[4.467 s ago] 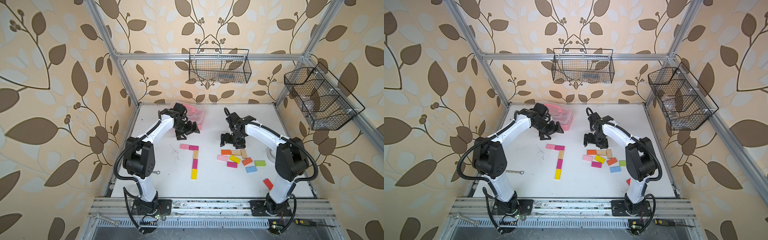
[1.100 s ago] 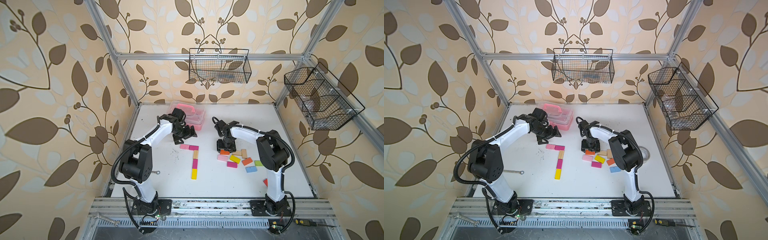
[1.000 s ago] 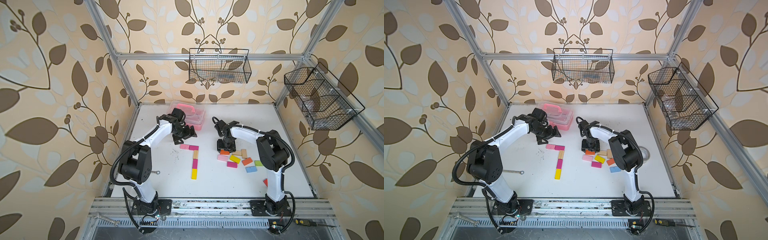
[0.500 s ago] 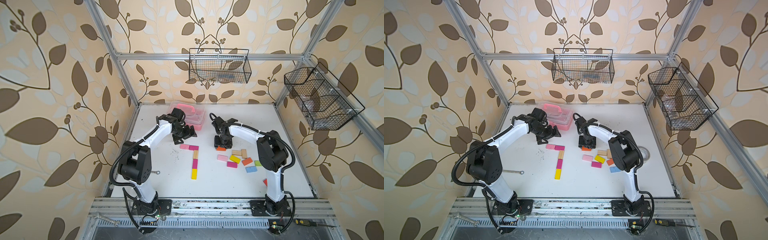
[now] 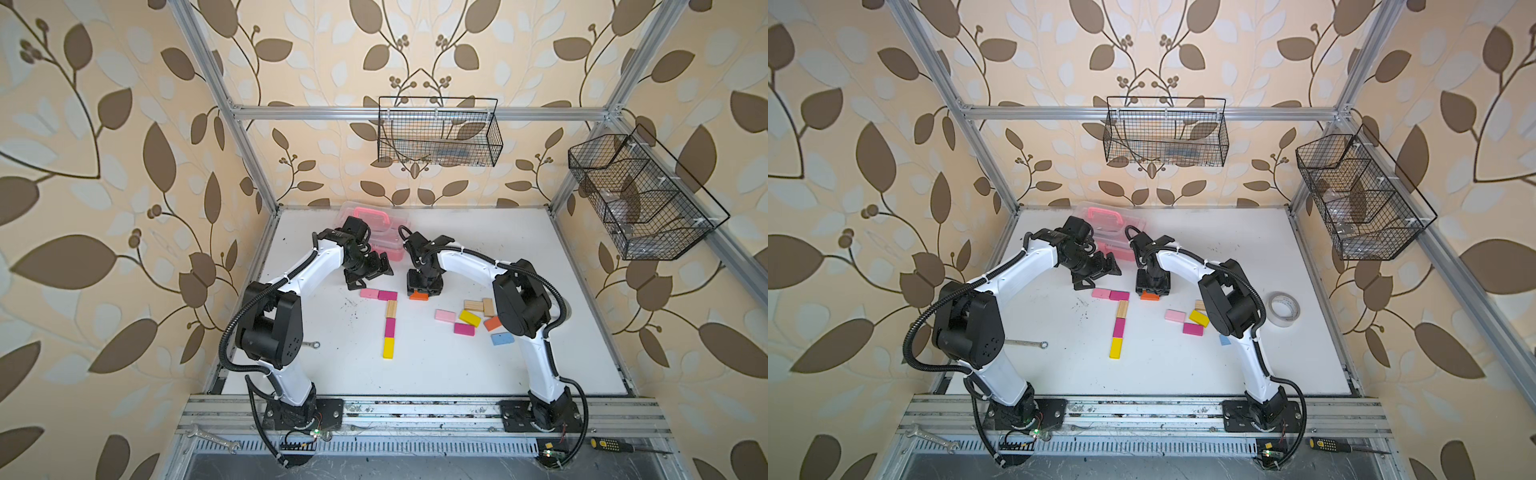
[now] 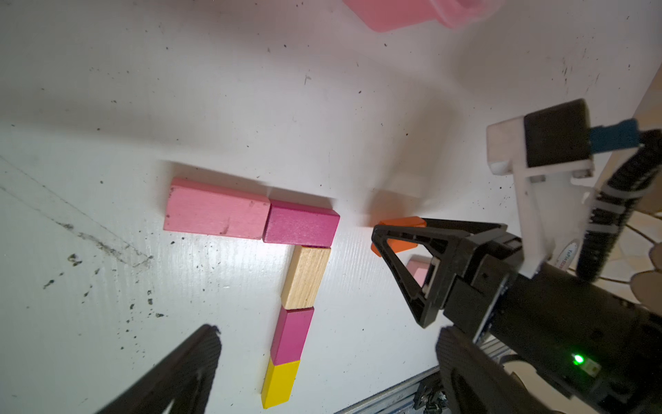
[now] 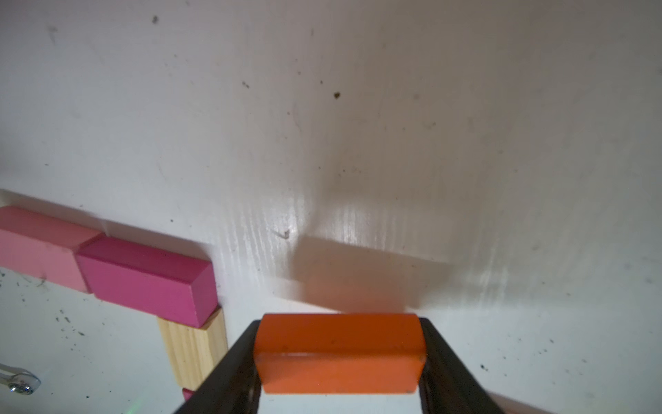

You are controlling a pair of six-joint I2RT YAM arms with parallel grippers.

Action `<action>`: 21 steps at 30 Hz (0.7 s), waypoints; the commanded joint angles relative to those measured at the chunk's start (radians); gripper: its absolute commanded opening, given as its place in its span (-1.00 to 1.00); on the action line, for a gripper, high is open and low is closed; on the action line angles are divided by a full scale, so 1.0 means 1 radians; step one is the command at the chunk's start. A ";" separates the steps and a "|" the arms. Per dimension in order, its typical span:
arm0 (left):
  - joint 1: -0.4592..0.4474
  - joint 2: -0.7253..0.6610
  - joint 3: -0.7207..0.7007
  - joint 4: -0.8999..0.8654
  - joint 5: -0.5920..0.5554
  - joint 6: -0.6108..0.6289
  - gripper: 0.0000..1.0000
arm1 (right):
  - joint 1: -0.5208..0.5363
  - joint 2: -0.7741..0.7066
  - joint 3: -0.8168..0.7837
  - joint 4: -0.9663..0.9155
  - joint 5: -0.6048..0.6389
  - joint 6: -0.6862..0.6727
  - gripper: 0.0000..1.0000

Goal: Assemble the number 7 with building blocks
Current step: Place the building block at the center of the board.

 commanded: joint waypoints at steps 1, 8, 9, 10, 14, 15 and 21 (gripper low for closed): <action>-0.001 -0.045 0.022 -0.030 -0.004 0.029 0.94 | 0.001 0.032 0.022 -0.028 -0.022 0.021 0.17; 0.002 -0.046 0.022 -0.033 -0.002 0.031 0.94 | 0.001 0.042 0.028 -0.031 0.019 0.016 0.18; 0.002 -0.046 0.022 -0.032 -0.002 0.031 0.94 | 0.002 0.045 0.032 -0.033 0.025 0.016 0.18; 0.002 -0.046 0.022 -0.032 -0.003 0.032 0.95 | 0.002 0.047 0.036 -0.034 0.034 0.014 0.18; 0.003 -0.049 0.020 -0.032 -0.005 0.030 0.94 | 0.005 0.059 0.056 -0.048 0.065 0.001 0.21; 0.003 -0.048 0.018 -0.031 -0.005 0.030 0.95 | 0.006 0.061 0.057 -0.050 0.070 -0.002 0.22; 0.003 -0.052 0.015 -0.028 -0.005 0.025 0.95 | 0.005 0.067 0.055 -0.047 0.065 -0.006 0.36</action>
